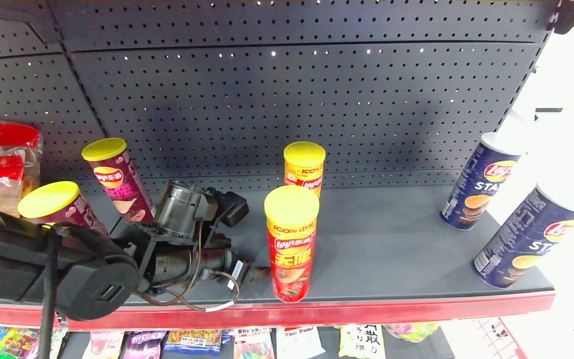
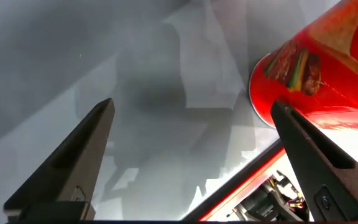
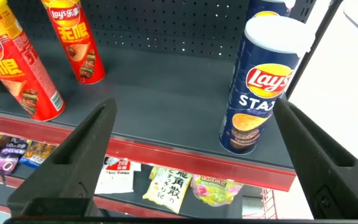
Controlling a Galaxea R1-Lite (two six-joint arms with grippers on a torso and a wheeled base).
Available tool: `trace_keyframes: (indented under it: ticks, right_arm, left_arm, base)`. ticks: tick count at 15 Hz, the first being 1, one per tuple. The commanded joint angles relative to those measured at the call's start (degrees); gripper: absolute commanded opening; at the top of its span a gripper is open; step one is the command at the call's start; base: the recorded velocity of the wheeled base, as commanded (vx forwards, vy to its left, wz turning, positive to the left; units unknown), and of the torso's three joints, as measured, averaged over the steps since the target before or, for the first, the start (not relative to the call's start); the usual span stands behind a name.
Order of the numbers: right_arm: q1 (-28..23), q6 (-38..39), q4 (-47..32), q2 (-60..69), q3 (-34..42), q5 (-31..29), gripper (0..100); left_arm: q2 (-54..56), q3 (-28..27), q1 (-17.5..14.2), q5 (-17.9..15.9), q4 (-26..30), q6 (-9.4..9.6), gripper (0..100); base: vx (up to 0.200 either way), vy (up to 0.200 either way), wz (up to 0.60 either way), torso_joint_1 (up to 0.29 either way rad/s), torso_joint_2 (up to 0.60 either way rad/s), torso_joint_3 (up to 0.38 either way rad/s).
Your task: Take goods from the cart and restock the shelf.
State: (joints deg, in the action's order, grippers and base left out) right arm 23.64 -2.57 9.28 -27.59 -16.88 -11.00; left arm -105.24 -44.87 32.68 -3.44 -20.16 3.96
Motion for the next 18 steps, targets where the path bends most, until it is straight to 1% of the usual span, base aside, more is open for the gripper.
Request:
trace_keyframes:
  ticks: [1,11,18]
  right_arm:
    - [0.0,0.0,0.0,-0.3,0.0,0.0,100]
    - [0.0,0.6,0.0,-0.3,-0.1,0.0,100]
    - [0.0,0.7,0.0,-0.4,-0.1,0.0,100]
  left_arm:
    - [-0.3,-0.3,0.5,0.0,-0.1,-0.01,100]
    - [-0.3,-0.4,1.2,-0.1,-0.1,-0.09,100]
    - [-1.4,-2.2,1.2,-0.1,-0.1,-0.18,100]
  base:
    - [0.000,0.000,0.00,0.000,0.00,0.000]
    - [0.000,0.000,0.00,0.000,0.00,0.000]
    - [0.000,0.000,0.00,0.000,0.00,0.000]
